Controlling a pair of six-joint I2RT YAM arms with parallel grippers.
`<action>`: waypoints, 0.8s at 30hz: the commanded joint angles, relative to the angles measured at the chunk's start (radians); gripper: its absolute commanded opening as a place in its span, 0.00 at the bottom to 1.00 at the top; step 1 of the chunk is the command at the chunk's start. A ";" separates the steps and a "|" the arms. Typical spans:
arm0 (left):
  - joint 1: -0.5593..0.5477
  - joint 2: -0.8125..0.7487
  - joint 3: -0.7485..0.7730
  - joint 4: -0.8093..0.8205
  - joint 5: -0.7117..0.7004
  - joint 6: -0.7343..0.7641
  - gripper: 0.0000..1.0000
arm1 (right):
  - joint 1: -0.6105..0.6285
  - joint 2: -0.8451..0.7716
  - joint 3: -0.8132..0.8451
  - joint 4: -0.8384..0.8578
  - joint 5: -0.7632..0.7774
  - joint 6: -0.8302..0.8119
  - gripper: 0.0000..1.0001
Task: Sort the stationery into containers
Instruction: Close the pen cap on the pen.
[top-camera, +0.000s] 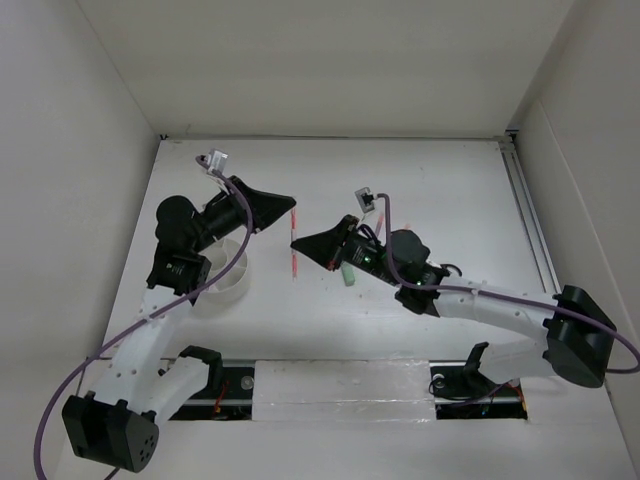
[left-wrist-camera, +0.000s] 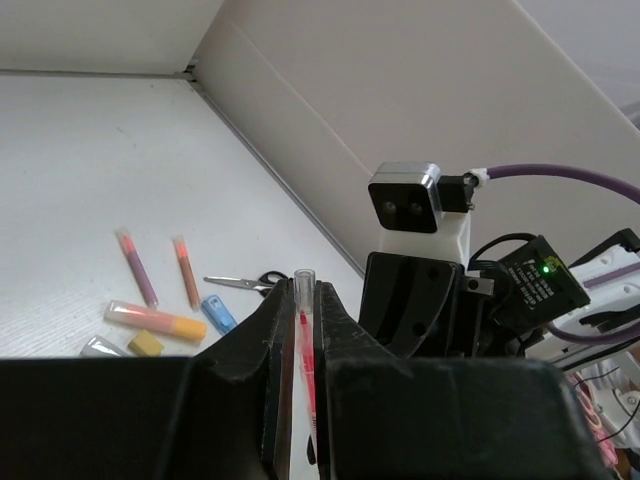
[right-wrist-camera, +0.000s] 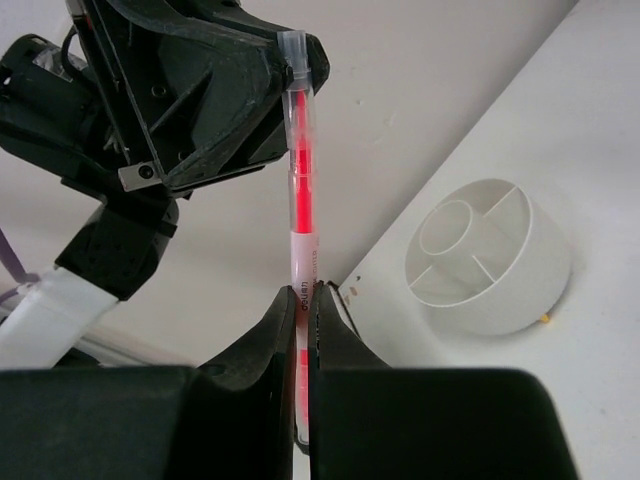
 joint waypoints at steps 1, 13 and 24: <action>-0.002 0.009 0.044 -0.052 0.064 0.046 0.00 | -0.006 -0.059 0.060 0.031 0.078 -0.065 0.00; -0.002 0.047 0.054 -0.064 0.086 0.055 0.00 | -0.024 -0.070 0.080 0.033 0.089 -0.049 0.00; -0.002 0.057 0.054 -0.064 0.100 0.055 0.00 | -0.034 -0.029 0.132 0.065 0.089 -0.040 0.00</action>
